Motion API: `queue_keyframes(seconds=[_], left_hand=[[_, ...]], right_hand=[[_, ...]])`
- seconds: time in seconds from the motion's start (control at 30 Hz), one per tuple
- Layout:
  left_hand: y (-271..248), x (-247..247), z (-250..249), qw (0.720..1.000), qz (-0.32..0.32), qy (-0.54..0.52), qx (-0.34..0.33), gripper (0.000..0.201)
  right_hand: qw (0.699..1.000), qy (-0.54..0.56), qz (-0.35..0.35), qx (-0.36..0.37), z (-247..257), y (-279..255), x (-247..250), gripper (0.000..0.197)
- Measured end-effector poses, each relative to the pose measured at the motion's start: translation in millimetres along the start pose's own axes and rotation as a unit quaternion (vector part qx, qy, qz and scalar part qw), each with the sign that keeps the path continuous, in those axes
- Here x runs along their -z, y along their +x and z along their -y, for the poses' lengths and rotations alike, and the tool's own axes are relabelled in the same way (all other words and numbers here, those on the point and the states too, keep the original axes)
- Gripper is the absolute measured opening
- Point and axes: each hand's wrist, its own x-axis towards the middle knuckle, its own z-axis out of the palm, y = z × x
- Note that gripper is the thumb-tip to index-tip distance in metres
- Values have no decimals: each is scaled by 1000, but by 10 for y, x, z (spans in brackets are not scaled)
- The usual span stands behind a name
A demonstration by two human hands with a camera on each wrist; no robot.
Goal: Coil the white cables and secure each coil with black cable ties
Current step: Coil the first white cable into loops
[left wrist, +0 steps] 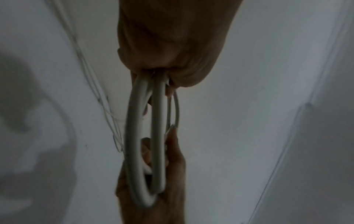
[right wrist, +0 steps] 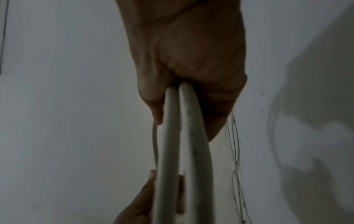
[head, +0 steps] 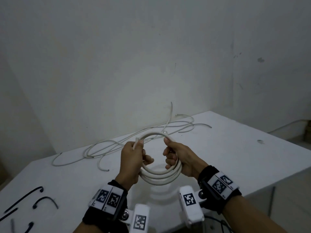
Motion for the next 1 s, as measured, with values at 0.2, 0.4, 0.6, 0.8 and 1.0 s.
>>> queue_keyframes(seconds=[0.2, 0.4, 0.6, 0.8, 1.0], left_hand=[[29, -24, -56, 995, 21, -87, 38, 20], [5, -30, -59, 997, 11, -74, 26, 25], [-4, -41, -23, 995, 11, -89, 37, 24], [28, 16, -6, 993, 10, -112, 45, 19], [21, 50, -7, 991, 19, -125, 33, 20]], right_hand=[[983, -3, -76, 168, -27, -26, -63, 20], [984, 11, -121, 133, -61, -36, -67, 16], [993, 64, -84, 50, -47, -20, -64, 17], [975, 197, -71, 69, -48, -7, -101, 31], [969, 239, -64, -9, -126, -44, -113, 43]])
